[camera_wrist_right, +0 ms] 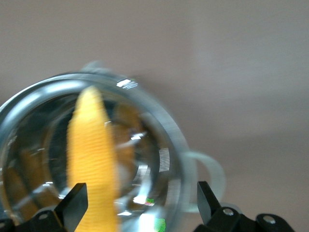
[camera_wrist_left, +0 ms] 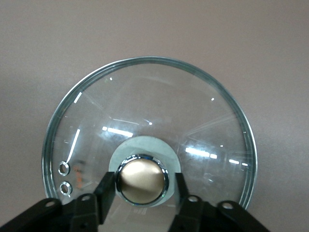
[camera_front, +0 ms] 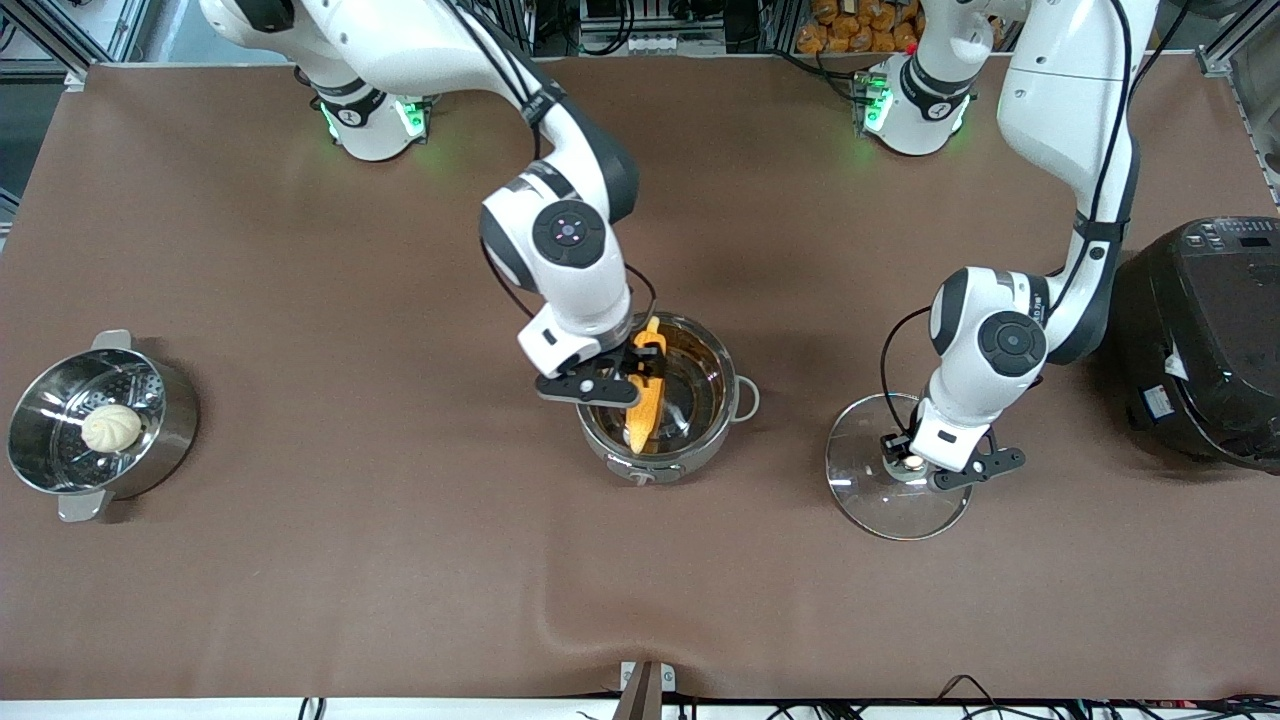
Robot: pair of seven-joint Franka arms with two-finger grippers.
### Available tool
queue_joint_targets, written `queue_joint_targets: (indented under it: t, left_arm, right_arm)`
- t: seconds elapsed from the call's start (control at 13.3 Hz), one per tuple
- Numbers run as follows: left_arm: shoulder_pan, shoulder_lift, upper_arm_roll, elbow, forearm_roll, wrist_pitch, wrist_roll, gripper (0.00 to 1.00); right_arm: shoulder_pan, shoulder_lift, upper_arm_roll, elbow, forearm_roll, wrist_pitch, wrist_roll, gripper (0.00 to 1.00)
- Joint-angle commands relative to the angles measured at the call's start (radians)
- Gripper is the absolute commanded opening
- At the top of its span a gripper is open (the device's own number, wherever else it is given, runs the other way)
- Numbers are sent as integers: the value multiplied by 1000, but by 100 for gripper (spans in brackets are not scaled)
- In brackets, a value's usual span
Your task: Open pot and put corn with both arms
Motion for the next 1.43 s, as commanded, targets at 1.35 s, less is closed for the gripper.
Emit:
queue_joint_targets:
  t: [1.35]
  left_arm:
    - [241, -546, -200, 392, 25, -1063, 428, 100]
  right_arm:
    - [-756, -423, 15, 11, -52, -475, -906, 100]
